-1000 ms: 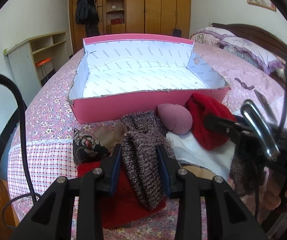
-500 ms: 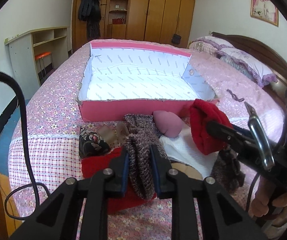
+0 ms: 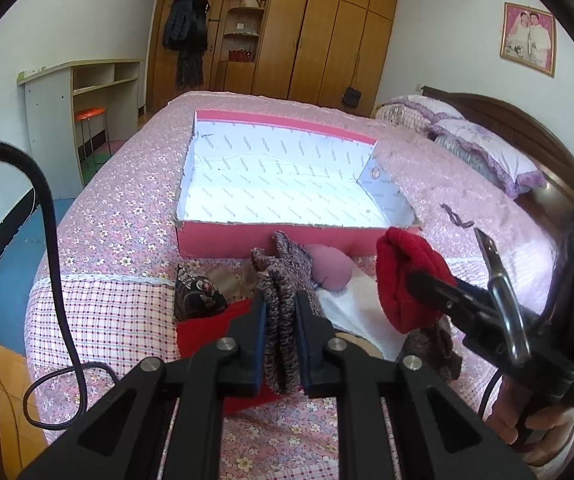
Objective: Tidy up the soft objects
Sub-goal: 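Lift and carry the grey sock and red plush with both tools into the pink box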
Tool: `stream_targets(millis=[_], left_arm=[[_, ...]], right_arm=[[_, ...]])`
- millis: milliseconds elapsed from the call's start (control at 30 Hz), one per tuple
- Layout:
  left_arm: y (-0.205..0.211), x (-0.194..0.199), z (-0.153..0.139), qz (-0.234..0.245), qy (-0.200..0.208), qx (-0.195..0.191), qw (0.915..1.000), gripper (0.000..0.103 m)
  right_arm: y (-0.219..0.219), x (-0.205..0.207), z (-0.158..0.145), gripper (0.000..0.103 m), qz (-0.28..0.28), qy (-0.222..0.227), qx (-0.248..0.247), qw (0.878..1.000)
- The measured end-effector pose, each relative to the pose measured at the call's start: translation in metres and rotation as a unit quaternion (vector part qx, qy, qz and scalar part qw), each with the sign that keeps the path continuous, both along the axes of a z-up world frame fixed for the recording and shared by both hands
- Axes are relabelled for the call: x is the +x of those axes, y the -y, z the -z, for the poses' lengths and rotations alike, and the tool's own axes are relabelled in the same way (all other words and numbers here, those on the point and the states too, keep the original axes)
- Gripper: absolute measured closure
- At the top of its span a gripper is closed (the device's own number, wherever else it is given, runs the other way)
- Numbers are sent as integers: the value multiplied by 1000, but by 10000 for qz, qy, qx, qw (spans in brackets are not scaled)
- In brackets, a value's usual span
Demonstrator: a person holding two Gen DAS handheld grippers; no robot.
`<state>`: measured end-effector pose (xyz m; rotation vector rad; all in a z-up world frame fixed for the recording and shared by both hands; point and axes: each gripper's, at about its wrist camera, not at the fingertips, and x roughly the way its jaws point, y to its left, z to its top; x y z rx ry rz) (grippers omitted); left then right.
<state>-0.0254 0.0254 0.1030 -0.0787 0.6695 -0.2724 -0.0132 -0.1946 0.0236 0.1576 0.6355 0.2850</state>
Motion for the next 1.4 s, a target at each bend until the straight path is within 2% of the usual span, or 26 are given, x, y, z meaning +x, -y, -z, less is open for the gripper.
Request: stream_targets(millis=[300,467,700,833,1033,1200,1400], left_arm=[[-4,-18,-24,119,193,-257,9994,90],[-6,-30,-42,117,453,-285,9985,90],[-7,-30,-62,42,662,-232,9975,90],[-13,-28,-74,85,636,-458,9969,90],[-20,-30,-96,-62,813,-540,9952,90],[-21,-29,-106,-125,971,-405,9944,90],[-17,-19,-109,-81,970,-241,9950,90]], right_arm=[[-5,-10,-9,66,-77,136,16,9999],[-6,-12,-11,66,-95,160,43,9998],[-7,-19,-15,66,-65,234,50,9997],[-6,-25,-21,66,41,312,48,9995],[-12,-32,-30,66,-112,466,24,9989],[-17,-35,-30,66,-214,488,-34,9986],[-15,-25,-33,66,-222,467,-43,9987]])
